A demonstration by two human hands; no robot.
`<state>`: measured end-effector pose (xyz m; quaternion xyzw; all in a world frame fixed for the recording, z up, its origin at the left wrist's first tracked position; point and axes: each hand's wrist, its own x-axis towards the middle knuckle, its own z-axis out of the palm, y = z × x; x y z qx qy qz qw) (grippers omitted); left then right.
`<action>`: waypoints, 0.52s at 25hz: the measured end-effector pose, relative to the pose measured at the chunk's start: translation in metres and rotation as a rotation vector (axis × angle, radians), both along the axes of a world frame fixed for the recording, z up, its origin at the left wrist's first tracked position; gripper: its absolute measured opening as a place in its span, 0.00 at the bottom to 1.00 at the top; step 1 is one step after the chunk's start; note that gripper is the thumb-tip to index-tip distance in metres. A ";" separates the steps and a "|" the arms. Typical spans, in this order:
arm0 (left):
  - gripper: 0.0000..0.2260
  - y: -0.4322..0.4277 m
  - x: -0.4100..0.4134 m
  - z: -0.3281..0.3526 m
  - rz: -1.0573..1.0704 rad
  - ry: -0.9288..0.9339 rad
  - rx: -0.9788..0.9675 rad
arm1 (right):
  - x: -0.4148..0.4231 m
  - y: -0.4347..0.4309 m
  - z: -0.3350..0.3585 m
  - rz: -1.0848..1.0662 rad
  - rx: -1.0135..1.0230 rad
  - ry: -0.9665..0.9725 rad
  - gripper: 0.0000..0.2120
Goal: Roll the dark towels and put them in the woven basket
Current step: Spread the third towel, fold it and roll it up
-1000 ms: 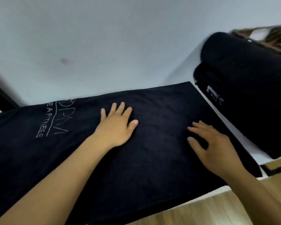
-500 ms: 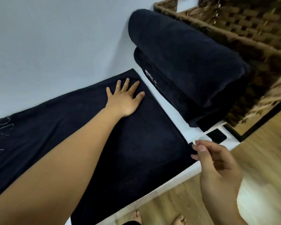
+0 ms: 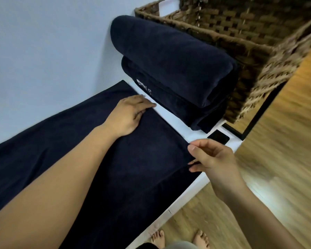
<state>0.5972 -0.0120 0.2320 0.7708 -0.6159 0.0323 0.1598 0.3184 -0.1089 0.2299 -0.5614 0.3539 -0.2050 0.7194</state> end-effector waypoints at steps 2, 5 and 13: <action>0.17 -0.004 0.003 0.002 -0.019 -0.035 -0.062 | -0.002 0.000 0.004 -0.031 -0.034 -0.008 0.01; 0.12 -0.003 0.006 -0.002 -0.014 0.016 -0.159 | 0.001 -0.002 0.011 0.124 0.011 0.084 0.05; 0.18 -0.011 0.033 -0.002 -0.031 -0.035 -0.061 | 0.004 0.006 0.016 0.203 -0.155 0.190 0.07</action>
